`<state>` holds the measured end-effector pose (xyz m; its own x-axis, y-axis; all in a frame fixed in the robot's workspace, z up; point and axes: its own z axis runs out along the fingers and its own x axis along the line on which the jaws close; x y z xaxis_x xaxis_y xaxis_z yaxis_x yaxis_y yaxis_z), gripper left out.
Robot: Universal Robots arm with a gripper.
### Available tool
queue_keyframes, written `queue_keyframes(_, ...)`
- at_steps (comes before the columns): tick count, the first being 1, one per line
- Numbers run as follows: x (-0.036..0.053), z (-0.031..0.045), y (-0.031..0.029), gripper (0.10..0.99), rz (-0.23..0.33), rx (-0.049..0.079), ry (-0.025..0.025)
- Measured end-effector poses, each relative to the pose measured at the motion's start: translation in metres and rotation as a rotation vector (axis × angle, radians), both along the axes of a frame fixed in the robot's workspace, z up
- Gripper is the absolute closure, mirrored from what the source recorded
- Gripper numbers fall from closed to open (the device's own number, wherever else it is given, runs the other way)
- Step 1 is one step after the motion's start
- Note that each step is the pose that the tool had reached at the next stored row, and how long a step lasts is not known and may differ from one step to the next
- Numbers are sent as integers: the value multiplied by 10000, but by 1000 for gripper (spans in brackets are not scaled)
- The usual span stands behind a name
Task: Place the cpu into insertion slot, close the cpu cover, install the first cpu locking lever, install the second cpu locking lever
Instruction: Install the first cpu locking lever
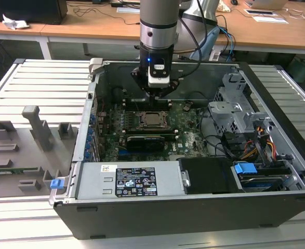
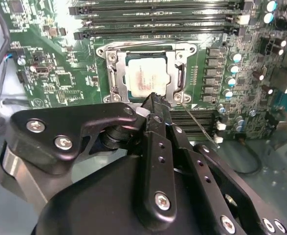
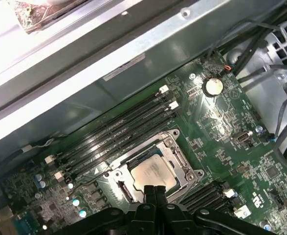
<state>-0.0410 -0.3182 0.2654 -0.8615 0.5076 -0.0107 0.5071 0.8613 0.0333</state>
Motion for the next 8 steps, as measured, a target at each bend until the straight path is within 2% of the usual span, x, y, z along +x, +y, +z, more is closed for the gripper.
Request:
queue_keyframes(2,0,0,0,980,310,0,0)
queue_keyframes(8,0,0,0,980,692,0,0)
